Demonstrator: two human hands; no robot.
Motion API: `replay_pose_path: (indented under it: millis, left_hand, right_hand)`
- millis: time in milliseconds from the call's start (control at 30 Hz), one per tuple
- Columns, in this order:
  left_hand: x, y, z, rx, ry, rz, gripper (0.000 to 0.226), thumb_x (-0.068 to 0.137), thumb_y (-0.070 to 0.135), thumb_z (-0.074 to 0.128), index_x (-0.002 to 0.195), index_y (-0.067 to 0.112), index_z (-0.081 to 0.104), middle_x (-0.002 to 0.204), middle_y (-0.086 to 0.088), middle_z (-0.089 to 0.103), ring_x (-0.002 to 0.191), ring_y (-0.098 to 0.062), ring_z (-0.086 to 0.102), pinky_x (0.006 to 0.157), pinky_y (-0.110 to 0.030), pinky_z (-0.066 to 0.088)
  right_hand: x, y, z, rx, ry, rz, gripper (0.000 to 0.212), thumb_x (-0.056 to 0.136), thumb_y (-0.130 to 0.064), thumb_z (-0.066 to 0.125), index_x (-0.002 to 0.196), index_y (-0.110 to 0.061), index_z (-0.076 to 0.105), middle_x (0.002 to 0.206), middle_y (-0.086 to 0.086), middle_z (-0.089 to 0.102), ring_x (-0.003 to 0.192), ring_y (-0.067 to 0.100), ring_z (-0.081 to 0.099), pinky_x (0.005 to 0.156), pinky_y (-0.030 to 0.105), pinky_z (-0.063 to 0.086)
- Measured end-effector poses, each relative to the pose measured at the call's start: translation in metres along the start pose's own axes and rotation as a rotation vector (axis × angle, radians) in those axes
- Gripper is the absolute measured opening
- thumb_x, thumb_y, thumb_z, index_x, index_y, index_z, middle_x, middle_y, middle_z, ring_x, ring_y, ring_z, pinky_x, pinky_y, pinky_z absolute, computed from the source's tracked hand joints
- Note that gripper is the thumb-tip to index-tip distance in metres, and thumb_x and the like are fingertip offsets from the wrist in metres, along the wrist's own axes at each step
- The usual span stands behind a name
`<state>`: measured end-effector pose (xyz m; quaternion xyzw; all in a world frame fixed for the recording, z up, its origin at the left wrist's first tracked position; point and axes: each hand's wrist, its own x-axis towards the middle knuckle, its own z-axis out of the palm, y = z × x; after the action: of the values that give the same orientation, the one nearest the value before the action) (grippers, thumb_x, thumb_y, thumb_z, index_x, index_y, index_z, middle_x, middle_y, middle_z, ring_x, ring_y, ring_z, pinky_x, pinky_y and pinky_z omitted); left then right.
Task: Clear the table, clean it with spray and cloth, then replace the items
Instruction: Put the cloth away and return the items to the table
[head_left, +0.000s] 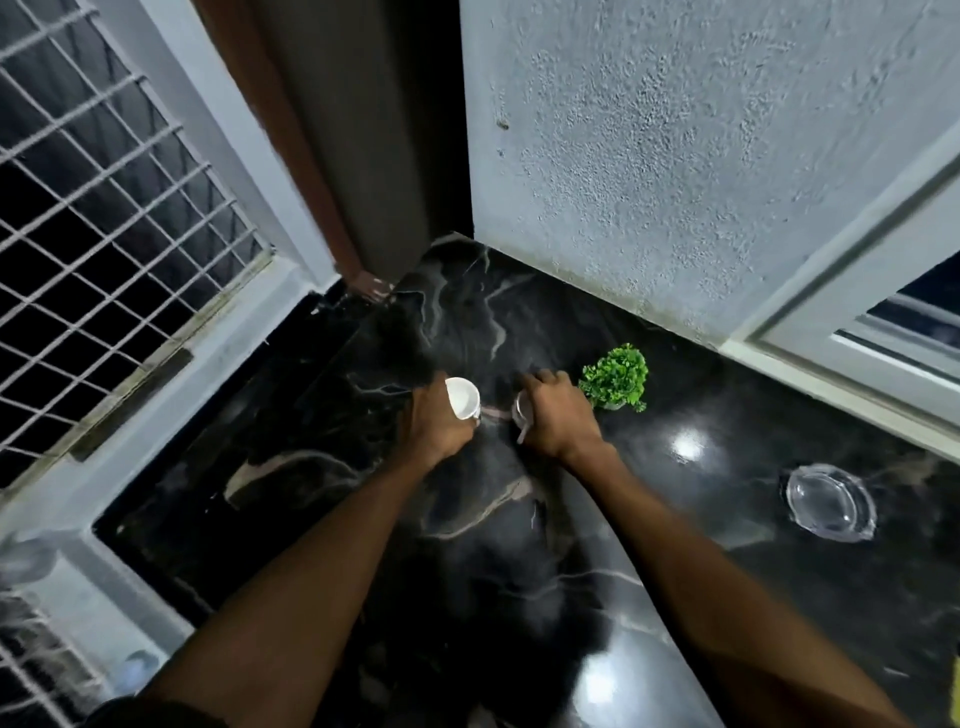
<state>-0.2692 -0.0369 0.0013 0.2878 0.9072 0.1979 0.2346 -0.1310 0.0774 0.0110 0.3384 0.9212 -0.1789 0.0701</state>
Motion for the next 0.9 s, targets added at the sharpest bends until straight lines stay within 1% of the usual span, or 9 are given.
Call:
replay_pose_path:
  millis: [100, 233, 333, 467, 533, 600, 667, 800, 900]
  left_hand:
    - [0.035, 0.003, -0.004, -0.001, 0.016, 0.022, 0.068, 0.067, 0.040, 0.087, 0.122, 0.015, 0.056, 0.119, -0.018, 0.067, 0.112, -0.040, 0.065, 0.087, -0.044, 0.056]
    - [0.086, 0.006, -0.014, 0.029, -0.041, 0.040, 0.075, 0.066, 0.040, 0.088, 0.129, 0.018, 0.053, 0.126, -0.018, 0.064, 0.117, -0.040, 0.062, 0.093, -0.043, 0.053]
    - [0.122, 0.004, -0.024, 0.055, -0.069, 0.067, 0.075, 0.068, 0.040, 0.087, 0.131, 0.020, 0.052, 0.128, -0.017, 0.063, 0.118, -0.039, 0.061, 0.094, -0.043, 0.052]
    - [0.158, -0.003, -0.039, 0.067, -0.058, 0.081, 0.075, 0.072, 0.041, 0.086, 0.133, 0.017, 0.049, 0.128, -0.017, 0.062, 0.118, -0.040, 0.061, 0.093, -0.044, 0.051]
    - [0.174, -0.006, -0.044, 0.054, -0.055, 0.111, 0.074, 0.072, 0.041, 0.085, 0.131, 0.014, 0.049, 0.127, -0.017, 0.062, 0.116, -0.039, 0.061, 0.090, -0.043, 0.052]
    - [0.185, -0.005, -0.046, 0.050, -0.070, 0.143, 0.072, 0.071, 0.041, 0.086, 0.128, 0.014, 0.050, 0.125, -0.017, 0.063, 0.114, -0.039, 0.062, 0.087, -0.043, 0.052]
    - [0.194, -0.004, -0.047, 0.039, -0.110, 0.144, 0.073, 0.071, 0.038, 0.086, 0.130, 0.014, 0.050, 0.126, -0.018, 0.063, 0.115, -0.040, 0.061, 0.086, -0.043, 0.052]
    - [0.197, -0.006, -0.047, 0.020, -0.146, 0.159, 0.075, 0.073, 0.034, 0.085, 0.135, 0.016, 0.047, 0.128, -0.020, 0.060, 0.117, -0.042, 0.059, 0.090, -0.045, 0.051]
    - [0.196, -0.010, -0.049, -0.005, -0.137, 0.186, 0.072, 0.073, 0.030, 0.084, 0.135, 0.015, 0.049, 0.126, -0.019, 0.062, 0.116, -0.041, 0.059, 0.090, -0.044, 0.050]
  right_hand:
    - [0.029, -0.002, -0.003, 0.030, 0.005, 0.026, 0.069, 0.073, -0.033, 0.078, 0.133, -0.012, 0.052, 0.132, 0.013, 0.054, 0.117, 0.035, 0.049, 0.091, 0.042, 0.047]
    - [0.068, -0.013, -0.006, 0.046, 0.004, 0.072, 0.070, 0.075, -0.026, 0.077, 0.138, -0.015, 0.049, 0.131, 0.015, 0.050, 0.119, 0.037, 0.048, 0.095, 0.044, 0.045]
    - [0.097, -0.024, -0.008, 0.037, 0.004, 0.096, 0.079, 0.075, -0.025, 0.078, 0.146, -0.019, 0.044, 0.135, 0.016, 0.046, 0.122, 0.037, 0.046, 0.098, 0.047, 0.044]
    - [0.136, -0.043, -0.008, 0.022, -0.009, 0.121, 0.059, 0.082, -0.022, 0.073, 0.138, -0.019, 0.053, 0.134, 0.014, 0.045, 0.122, 0.035, 0.045, 0.099, 0.044, 0.042]
    - [0.153, -0.051, -0.007, 0.024, -0.002, 0.134, 0.059, 0.082, -0.020, 0.072, 0.138, -0.020, 0.054, 0.133, 0.014, 0.046, 0.121, 0.035, 0.045, 0.099, 0.044, 0.043]
    - [0.162, -0.057, -0.005, 0.013, -0.001, 0.149, 0.063, 0.080, -0.020, 0.073, 0.140, -0.022, 0.053, 0.132, 0.012, 0.046, 0.121, 0.034, 0.045, 0.099, 0.044, 0.044]
    - [0.166, -0.061, -0.002, 0.016, 0.007, 0.178, 0.061, 0.081, -0.020, 0.072, 0.139, -0.024, 0.053, 0.131, 0.012, 0.046, 0.120, 0.034, 0.045, 0.098, 0.043, 0.044]
    - [0.165, -0.064, 0.001, 0.000, 0.024, 0.227, 0.059, 0.081, -0.018, 0.071, 0.138, -0.025, 0.054, 0.131, 0.011, 0.046, 0.120, 0.033, 0.045, 0.097, 0.043, 0.045]
    - [0.161, -0.064, 0.002, -0.001, 0.021, 0.259, 0.068, 0.076, -0.018, 0.073, 0.140, -0.026, 0.051, 0.132, 0.012, 0.044, 0.121, 0.034, 0.044, 0.096, 0.044, 0.047]
